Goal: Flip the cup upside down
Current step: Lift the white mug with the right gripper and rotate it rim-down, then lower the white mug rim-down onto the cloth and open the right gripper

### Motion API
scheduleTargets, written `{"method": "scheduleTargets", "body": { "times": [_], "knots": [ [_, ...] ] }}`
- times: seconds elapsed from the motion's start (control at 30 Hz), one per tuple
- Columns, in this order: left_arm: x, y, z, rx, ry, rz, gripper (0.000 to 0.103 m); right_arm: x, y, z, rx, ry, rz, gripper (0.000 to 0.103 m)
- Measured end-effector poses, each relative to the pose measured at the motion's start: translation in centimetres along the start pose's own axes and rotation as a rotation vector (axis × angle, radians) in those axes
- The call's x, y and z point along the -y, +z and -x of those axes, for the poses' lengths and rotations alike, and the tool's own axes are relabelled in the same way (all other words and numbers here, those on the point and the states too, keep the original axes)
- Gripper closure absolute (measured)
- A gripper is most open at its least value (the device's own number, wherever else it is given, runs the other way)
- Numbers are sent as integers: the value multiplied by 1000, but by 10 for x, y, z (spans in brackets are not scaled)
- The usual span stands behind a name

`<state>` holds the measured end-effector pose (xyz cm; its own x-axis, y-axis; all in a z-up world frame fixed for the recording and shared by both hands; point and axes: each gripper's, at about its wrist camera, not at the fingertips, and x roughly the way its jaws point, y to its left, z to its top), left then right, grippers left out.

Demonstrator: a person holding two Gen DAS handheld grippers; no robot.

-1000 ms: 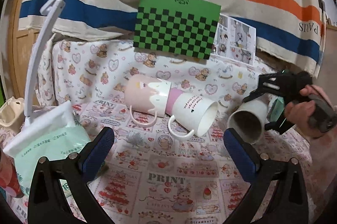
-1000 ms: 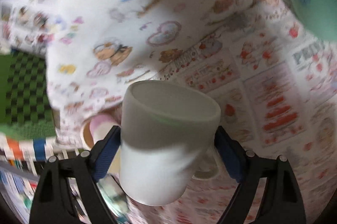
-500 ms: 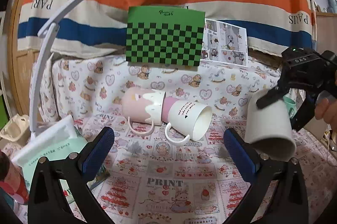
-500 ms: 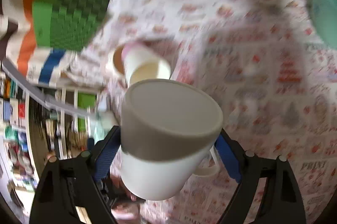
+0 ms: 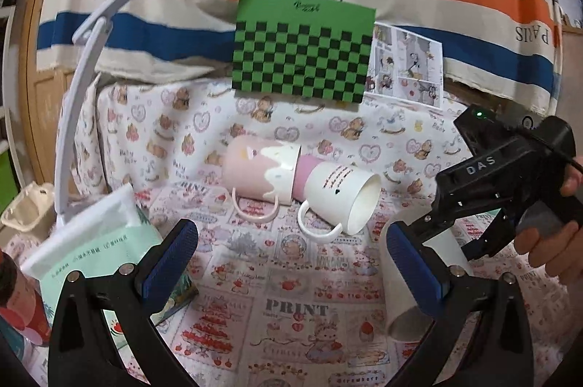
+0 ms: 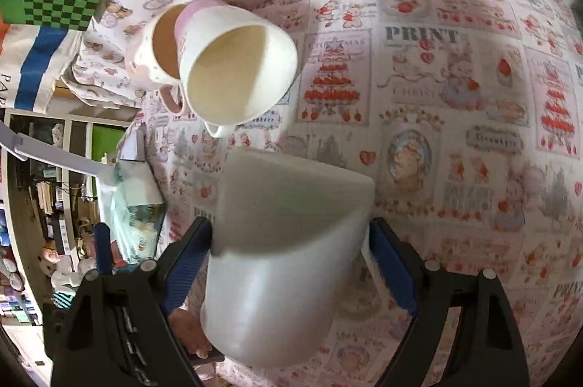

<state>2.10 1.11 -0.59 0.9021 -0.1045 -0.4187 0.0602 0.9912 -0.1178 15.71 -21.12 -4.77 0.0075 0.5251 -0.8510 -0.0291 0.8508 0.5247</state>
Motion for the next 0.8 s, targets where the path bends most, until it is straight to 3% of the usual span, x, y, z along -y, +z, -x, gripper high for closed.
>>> {"method": "scheduleTargets", "body": {
  "times": [0.13, 0.23, 0.37, 0.43, 0.5, 0.67, 0.8],
  "knots": [
    [1, -1, -5, -36, -18, -5, 0, -3, -9, 0, 40, 24, 85, 14],
    [2, -1, -3, -30, -21, -10, 0, 3, -33, 21, 179, 13, 153, 9],
    [7, -2, 1, -8, -20, -34, 0, 7, -87, 59, 634, -230, 354, 0],
    [12, -2, 6, 15, -18, -62, 0, 15, -109, 69, 795, -267, 428, 0],
    [20, -4, 13, 50, -22, -100, 0, 27, -122, 75, 902, -282, 446, 0],
    [32, -6, 29, 131, -33, -165, 0, 46, -131, 81, 1036, -298, 460, 0],
    [27, -3, 21, 94, -20, -137, 0, 50, -136, 89, 1110, -324, 482, 0]
  ]
}}
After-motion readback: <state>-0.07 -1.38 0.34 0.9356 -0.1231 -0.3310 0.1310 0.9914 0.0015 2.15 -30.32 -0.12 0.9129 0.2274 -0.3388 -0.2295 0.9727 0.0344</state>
